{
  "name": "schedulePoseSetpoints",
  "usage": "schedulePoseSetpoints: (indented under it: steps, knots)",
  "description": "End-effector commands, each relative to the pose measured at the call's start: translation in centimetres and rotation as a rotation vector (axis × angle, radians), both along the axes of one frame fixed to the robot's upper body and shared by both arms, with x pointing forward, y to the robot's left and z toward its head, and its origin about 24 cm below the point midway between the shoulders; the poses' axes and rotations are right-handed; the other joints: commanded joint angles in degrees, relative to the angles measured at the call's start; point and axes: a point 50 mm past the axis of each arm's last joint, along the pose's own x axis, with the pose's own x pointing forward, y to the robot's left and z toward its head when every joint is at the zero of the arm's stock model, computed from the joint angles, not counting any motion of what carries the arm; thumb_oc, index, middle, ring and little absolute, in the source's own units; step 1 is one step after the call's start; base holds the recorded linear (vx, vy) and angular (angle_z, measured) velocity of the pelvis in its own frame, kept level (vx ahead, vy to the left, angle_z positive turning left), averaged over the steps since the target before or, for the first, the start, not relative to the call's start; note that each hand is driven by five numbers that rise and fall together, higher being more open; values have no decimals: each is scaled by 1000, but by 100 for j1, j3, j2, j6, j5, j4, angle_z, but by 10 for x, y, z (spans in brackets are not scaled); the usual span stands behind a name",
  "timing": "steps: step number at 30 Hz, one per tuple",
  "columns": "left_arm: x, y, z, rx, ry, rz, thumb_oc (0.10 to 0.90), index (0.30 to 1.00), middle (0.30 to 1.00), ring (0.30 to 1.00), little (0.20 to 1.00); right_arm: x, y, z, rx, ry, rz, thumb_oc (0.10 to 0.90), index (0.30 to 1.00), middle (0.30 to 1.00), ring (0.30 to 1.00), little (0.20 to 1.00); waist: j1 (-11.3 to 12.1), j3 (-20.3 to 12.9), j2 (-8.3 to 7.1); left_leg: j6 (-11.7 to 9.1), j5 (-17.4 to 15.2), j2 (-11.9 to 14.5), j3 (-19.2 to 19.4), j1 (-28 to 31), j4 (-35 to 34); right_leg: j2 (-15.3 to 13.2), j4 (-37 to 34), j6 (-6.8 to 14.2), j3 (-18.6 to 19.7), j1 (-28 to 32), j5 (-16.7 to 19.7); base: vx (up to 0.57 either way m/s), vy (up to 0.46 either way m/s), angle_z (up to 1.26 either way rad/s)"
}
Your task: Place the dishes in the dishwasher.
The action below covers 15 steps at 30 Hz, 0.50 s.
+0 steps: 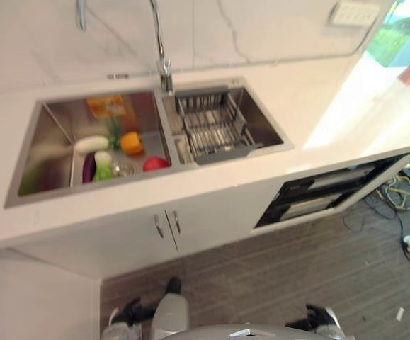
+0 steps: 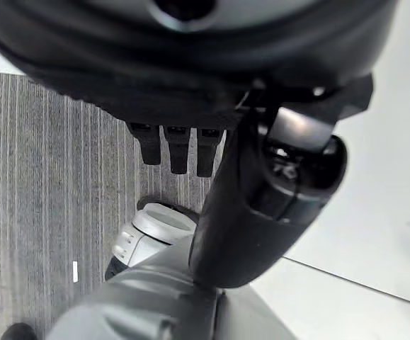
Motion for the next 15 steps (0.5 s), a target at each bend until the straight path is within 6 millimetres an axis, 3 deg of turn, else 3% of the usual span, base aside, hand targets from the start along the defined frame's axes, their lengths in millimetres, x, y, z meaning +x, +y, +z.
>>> schedulePoseSetpoints:
  steps: [1,3,4,6,7,8,9,10,11,14,15]
  knots:
    - [-16,-9,-5,-22,72,-145,800,900,900,900,900,71,-13,22,-1,-233,-36,800,900,900,900,900,96,324,183,542,-799,-229,367,930,-414,-664,2485,117,784,-803,-271,66,221,21]
    - [-16,-9,-5,-22,72,-145,800,900,900,900,900,71,-13,22,-1,-233,-36,800,900,900,900,900,98,324,182,543,-799,-230,370,930,-414,-666,2488,117,787,-805,-272,10,112,44]
    - [-17,-8,-5,-34,73,-136,800,900,900,900,900,78,-8,24,23,-268,-43,800,900,900,900,900,-24,498,273,759,-903,-393,211,1047,-267,-697,3321,259,1520,-1211,204,16,150,52]
    - [-19,-10,-5,-47,72,-130,800,900,900,900,900,81,-5,24,43,-287,-53,800,900,900,900,900,-89,489,288,748,-898,-426,67,1114,-345,-566,3172,216,1962,-1427,198,27,73,37]
    - [-19,-10,-5,-47,73,-130,800,900,900,900,900,81,-5,24,43,-287,-53,800,900,900,900,900,-80,483,292,744,-898,-417,75,1117,-353,-556,3169,211,1970,-1434,198,77,-122,71]
    - [-15,-10,-4,-53,48,-120,800,900,900,900,900,82,-3,25,56,-303,-60,800,900,900,900,900,-143,490,256,606,-906,-420,-122,1149,-426,-398,2345,102,2191,-1402,-159,94,-200,65]
    - [-11,-10,-4,-61,32,-120,800,900,900,900,900,81,-3,25,58,-305,-58,800,900,900,900,900,-192,485,233,535,-912,-426,-242,1139,-446,-329,1802,103,2353,-1397,-155,90,-196,56]
    - [-11,-10,-4,-61,32,-120,800,900,900,900,900,81,-3,25,58,-305,-58,800,900,900,900,900,-206,468,236,535,-890,-424,-256,1119,-458,-323,1765,101,2332,-1395,-125,114,-182,46]
    - [-8,-11,-4,-77,23,-130,800,900,900,900,900,80,-1,23,64,-293,-46,800,900,900,900,900,-331,450,223,449,-888,-430,-448,1182,-534,-195,1313,186,2708,-1580,14,130,-154,62]
    - [-11,-11,-4,-91,39,-137,800,900,900,900,900,70,4,17,80,-240,-11,800,900,900,900,900,-348,387,166,362,-916,-396,-549,1220,-561,-203,923,184,2471,-1312,14,122,-162,89]
    - [-13,-10,-4,-97,49,-145,800,900,900,900,900,63,9,14,96,-205,41,800,900,900,900,900,-337,303,165,258,-835,-263,-570,1247,-670,-106,725,159,2311,-1129,-12,92,-187,88]
